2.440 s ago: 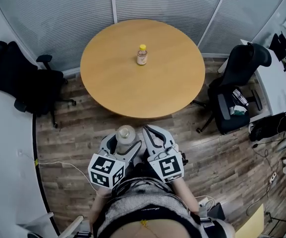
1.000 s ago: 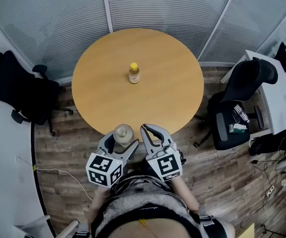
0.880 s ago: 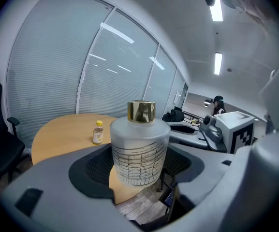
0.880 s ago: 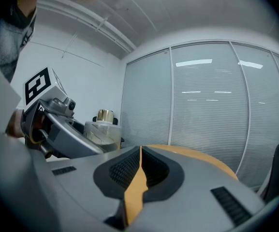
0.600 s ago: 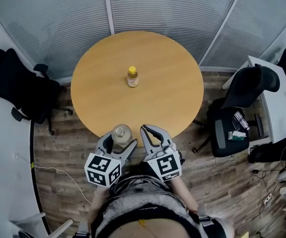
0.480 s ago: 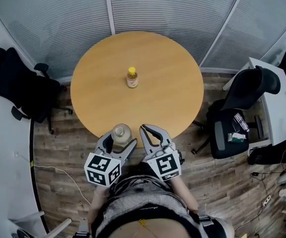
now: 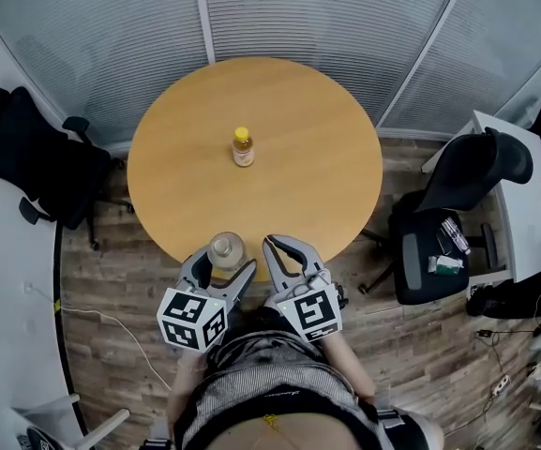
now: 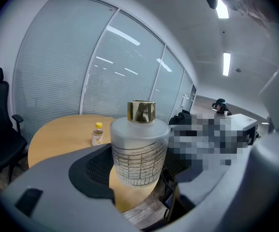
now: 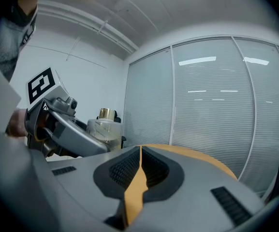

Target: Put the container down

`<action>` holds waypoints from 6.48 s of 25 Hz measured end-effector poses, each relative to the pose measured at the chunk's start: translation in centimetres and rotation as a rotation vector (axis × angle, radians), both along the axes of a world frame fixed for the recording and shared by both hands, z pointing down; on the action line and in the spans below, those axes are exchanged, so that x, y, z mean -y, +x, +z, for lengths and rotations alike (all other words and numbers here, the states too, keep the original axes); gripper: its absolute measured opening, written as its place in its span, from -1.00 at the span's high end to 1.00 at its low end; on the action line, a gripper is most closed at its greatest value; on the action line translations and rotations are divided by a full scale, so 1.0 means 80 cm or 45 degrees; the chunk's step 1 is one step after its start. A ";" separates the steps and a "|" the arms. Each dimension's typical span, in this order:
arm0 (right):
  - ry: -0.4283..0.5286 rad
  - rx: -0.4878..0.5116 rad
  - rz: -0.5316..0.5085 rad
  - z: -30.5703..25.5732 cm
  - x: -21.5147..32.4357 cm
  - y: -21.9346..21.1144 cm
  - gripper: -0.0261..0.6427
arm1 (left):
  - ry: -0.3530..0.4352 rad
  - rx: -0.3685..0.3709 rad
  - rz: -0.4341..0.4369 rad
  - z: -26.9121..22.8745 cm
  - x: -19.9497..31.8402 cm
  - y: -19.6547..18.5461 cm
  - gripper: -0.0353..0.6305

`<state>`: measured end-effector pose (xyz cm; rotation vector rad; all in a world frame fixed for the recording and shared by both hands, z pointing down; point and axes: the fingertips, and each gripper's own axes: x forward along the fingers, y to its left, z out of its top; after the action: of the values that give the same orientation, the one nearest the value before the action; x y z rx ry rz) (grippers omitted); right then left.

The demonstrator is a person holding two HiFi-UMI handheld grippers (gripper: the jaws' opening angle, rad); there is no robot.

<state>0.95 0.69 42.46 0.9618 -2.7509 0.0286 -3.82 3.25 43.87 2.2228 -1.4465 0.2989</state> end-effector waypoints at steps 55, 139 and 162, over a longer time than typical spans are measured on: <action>-0.041 -0.066 0.291 0.021 0.144 -0.112 0.85 | -0.028 -0.052 0.294 0.019 0.161 -0.120 -0.09; -0.071 -0.111 0.120 0.035 0.192 -0.014 0.85 | -0.012 0.013 0.094 0.042 0.216 -0.030 -0.09; -0.130 -0.149 0.201 0.058 0.221 -0.013 0.85 | -0.107 0.024 0.155 0.103 0.247 -0.031 -0.09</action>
<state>-0.12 -16.95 47.10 1.1132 -2.5360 0.1329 -6.34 -16.49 52.12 2.2491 -1.2857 0.4143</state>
